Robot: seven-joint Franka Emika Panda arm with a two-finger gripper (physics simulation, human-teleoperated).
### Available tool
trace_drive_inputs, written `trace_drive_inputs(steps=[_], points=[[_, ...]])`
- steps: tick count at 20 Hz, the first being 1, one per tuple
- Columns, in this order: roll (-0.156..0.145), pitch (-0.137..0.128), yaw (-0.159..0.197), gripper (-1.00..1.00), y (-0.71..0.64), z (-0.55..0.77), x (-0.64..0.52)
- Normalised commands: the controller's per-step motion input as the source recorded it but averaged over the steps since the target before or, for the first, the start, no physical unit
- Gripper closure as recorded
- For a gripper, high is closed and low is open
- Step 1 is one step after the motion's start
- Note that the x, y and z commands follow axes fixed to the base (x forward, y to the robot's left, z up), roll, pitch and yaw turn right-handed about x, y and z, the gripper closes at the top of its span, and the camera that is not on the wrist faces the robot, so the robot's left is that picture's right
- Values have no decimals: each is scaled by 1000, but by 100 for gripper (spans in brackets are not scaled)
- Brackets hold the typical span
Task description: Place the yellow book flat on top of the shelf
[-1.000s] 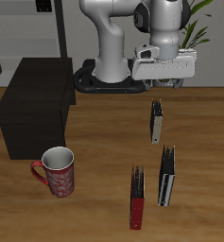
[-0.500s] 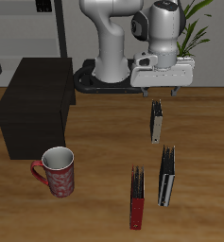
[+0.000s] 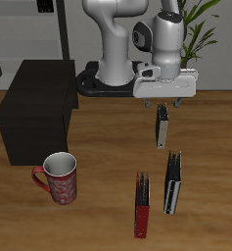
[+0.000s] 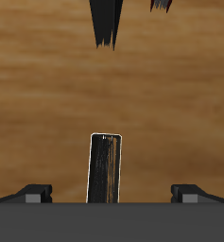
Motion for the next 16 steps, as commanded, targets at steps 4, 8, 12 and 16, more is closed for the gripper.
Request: trace_drive_inputs(steps=[4, 8, 12, 16], points=[[-3, 32, 7, -100, 26, -301, 12], [9, 34, 11, -100, 30, -271, 26], [11, 42, -21, -100, -26, -195, 88], [5, 25, -6, 100, -16, -115, 69]])
